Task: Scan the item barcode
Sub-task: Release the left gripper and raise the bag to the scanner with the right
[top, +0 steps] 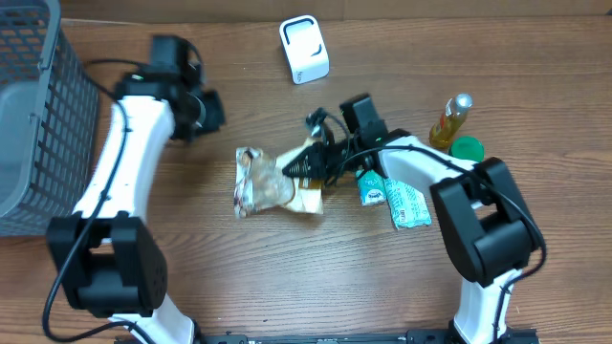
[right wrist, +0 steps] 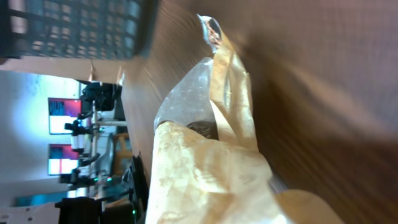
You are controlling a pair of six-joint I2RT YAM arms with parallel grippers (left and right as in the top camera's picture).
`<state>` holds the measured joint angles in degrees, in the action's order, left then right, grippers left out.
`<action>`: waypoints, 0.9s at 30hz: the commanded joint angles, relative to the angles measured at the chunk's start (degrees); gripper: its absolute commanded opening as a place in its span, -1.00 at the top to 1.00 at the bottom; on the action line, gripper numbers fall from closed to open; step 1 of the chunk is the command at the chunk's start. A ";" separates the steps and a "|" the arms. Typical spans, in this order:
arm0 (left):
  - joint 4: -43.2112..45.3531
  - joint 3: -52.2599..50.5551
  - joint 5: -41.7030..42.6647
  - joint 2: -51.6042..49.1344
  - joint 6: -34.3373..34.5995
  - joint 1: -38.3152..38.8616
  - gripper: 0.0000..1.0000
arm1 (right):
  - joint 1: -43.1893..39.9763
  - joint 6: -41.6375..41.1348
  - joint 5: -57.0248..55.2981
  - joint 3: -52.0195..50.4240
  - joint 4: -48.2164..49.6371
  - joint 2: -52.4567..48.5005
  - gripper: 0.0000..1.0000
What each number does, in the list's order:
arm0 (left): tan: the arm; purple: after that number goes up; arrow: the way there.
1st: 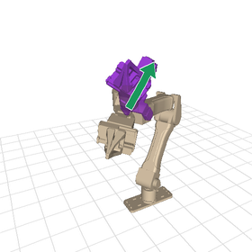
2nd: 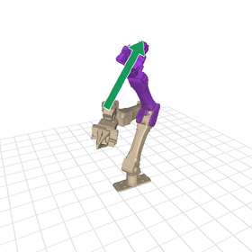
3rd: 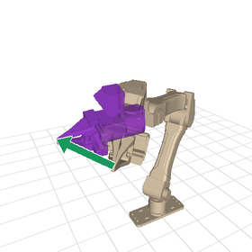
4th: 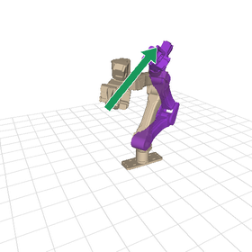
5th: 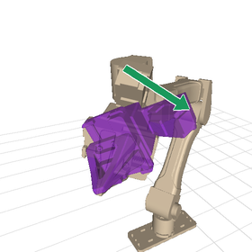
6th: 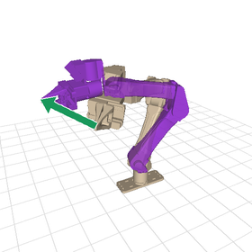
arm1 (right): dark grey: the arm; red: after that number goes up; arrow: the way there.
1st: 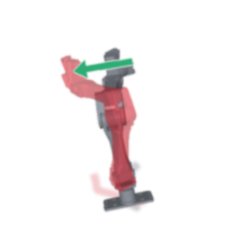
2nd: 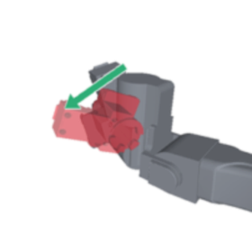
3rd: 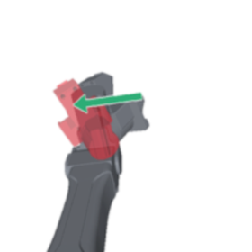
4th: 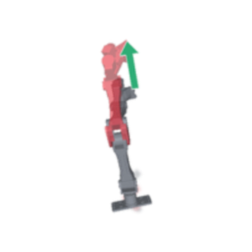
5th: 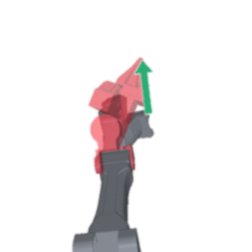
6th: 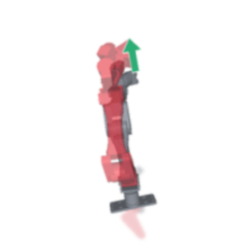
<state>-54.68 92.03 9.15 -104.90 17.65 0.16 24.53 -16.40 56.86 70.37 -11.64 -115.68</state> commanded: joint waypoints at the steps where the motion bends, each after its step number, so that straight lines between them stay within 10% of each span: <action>1: 0.48 1.90 -1.77 1.49 0.13 -2.82 0.28 | -0.57 4.61 2.38 4.70 -0.04 5.90 0.93; 8: 0.33 1.88 -10.43 1.29 0.13 -6.08 -1.00 | -0.55 10.86 1.75 14.10 -10.86 7.26 0.93; 18: 0.26 1.88 -10.67 1.29 0.15 -6.14 -1.00 | -0.50 30.36 -22.58 30.62 -32.39 7.26 0.93; 27: 0.26 1.88 -10.67 1.29 0.15 -6.14 -1.00 | -0.20 44.92 -36.96 32.46 -28.04 7.23 0.93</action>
<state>-54.43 93.32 -0.75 -104.14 18.04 -6.00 24.03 20.88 26.79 101.23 -41.43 -110.15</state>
